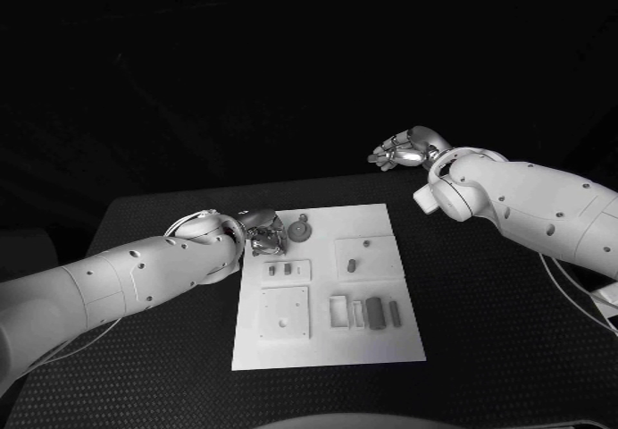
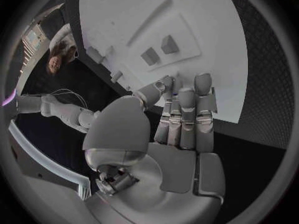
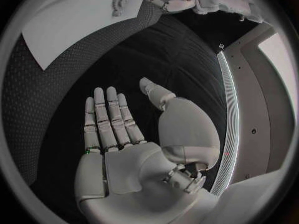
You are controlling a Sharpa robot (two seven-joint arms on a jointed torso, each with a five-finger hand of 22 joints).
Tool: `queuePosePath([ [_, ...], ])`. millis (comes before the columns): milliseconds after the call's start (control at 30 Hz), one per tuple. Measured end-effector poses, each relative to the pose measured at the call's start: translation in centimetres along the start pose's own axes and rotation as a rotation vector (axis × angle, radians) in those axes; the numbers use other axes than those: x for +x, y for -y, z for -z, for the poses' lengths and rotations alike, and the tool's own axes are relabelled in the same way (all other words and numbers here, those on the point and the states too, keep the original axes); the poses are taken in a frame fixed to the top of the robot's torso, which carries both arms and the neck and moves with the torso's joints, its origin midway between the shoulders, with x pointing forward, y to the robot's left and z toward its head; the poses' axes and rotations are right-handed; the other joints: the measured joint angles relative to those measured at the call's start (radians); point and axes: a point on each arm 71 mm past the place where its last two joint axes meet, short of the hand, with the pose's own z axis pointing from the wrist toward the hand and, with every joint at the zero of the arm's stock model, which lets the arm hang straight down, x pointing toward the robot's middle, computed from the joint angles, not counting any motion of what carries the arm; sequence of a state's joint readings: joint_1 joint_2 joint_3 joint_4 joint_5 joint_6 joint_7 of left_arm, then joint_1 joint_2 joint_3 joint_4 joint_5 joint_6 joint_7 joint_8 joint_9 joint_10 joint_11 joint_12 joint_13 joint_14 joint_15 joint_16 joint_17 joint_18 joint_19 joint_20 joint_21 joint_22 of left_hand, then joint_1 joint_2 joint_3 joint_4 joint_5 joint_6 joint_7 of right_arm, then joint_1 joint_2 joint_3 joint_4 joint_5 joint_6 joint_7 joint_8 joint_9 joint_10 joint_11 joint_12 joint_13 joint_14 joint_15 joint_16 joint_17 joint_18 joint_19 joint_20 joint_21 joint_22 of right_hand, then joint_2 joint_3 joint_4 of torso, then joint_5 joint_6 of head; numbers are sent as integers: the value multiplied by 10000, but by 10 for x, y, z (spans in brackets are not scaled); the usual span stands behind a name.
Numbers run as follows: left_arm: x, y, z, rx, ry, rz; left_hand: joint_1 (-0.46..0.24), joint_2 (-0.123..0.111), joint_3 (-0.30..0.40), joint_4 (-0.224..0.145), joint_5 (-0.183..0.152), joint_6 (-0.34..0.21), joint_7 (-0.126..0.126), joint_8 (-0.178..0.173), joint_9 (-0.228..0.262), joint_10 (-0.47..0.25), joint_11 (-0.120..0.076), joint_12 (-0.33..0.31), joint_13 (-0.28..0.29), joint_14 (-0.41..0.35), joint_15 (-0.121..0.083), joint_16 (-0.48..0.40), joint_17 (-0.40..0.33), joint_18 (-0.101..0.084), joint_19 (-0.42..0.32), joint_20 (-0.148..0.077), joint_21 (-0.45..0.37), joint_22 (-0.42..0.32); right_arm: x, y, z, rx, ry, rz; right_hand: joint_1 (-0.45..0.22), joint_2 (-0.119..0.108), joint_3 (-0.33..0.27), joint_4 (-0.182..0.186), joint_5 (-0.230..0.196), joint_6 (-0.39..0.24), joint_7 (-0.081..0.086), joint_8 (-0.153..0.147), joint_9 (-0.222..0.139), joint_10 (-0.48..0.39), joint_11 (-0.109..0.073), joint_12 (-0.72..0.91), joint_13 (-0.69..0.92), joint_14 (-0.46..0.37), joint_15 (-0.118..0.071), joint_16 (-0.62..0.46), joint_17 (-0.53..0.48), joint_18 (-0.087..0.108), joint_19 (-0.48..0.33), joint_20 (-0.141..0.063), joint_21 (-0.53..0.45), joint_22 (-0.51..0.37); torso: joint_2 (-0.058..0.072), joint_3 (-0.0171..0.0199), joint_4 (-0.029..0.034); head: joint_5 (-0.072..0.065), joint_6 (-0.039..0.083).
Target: Assemble the parts on the task board
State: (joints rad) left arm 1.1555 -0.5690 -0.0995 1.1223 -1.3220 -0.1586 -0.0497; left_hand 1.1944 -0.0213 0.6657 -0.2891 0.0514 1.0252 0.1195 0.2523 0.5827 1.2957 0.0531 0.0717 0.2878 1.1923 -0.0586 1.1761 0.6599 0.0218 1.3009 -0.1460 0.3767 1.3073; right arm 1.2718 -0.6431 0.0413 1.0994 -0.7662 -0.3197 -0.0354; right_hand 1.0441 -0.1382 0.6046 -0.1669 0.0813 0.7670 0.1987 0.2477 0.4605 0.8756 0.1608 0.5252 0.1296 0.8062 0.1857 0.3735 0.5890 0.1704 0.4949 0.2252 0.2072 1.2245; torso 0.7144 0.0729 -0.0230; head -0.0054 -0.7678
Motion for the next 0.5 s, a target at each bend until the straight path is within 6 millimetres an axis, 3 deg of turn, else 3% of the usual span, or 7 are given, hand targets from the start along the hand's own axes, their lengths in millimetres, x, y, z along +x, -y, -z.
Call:
queuePosePath([
  [500, 0, 0, 1, 7, -48, -18, 3, 0, -6, -6, -4, -1, 1, 43, -8, 33, -32, -30, 19, 28, -1, 42, 0, 2, -7, -7, 0, 2, -1, 0, 0, 7, 7, 1, 0, 0, 0, 0, 0, 0, 0, 0, 0, 0, 0, 0, -8, 0, 0, 0, -1, 1, 0, 0, 0, 9, -1, -6, 0, 16, -8],
])
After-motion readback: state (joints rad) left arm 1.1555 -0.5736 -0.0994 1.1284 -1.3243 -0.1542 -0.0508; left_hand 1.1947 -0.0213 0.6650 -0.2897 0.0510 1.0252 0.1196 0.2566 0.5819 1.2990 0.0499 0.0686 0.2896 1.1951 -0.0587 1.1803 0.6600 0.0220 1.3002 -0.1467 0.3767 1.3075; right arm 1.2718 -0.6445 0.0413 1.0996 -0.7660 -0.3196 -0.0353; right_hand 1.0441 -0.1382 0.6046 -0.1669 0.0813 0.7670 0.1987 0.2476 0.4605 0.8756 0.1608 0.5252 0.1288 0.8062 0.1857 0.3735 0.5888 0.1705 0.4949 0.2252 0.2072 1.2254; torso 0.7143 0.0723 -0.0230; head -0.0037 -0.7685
